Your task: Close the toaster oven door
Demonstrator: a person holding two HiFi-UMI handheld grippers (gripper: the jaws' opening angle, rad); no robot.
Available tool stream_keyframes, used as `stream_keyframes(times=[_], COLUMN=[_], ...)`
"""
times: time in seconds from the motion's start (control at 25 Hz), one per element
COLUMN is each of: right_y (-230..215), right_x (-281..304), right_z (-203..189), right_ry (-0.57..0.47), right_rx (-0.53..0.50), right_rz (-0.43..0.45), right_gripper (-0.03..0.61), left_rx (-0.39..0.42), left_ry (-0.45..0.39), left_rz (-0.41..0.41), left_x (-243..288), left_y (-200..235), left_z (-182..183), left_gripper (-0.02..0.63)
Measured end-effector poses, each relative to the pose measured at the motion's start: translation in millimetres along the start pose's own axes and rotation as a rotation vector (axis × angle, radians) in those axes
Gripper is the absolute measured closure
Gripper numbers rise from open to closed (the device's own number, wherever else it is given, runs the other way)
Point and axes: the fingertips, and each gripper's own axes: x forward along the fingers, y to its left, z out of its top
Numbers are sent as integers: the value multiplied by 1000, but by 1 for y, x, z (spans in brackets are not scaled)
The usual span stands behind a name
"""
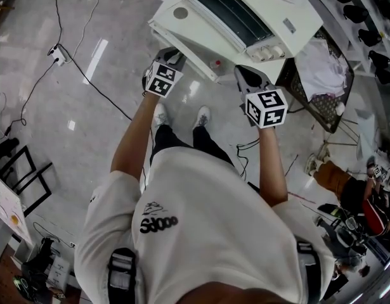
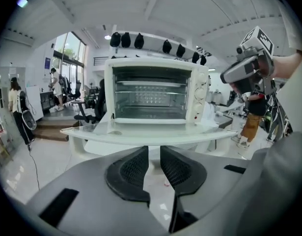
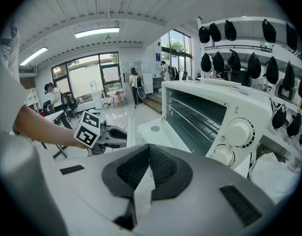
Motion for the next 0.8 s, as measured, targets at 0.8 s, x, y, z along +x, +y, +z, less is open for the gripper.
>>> stream_keyframes(times=[0.8], right_y=[-14], right_x=[-25], right_z=[23], right_ry=[-88], right_rx=[15], right_rz=[-57], right_gripper=[569], left_rx=[63], left_ry=[-316], left_rz=[-46], left_x=[-5], left_y=[-10], left_z=[164], left_gripper=[552])
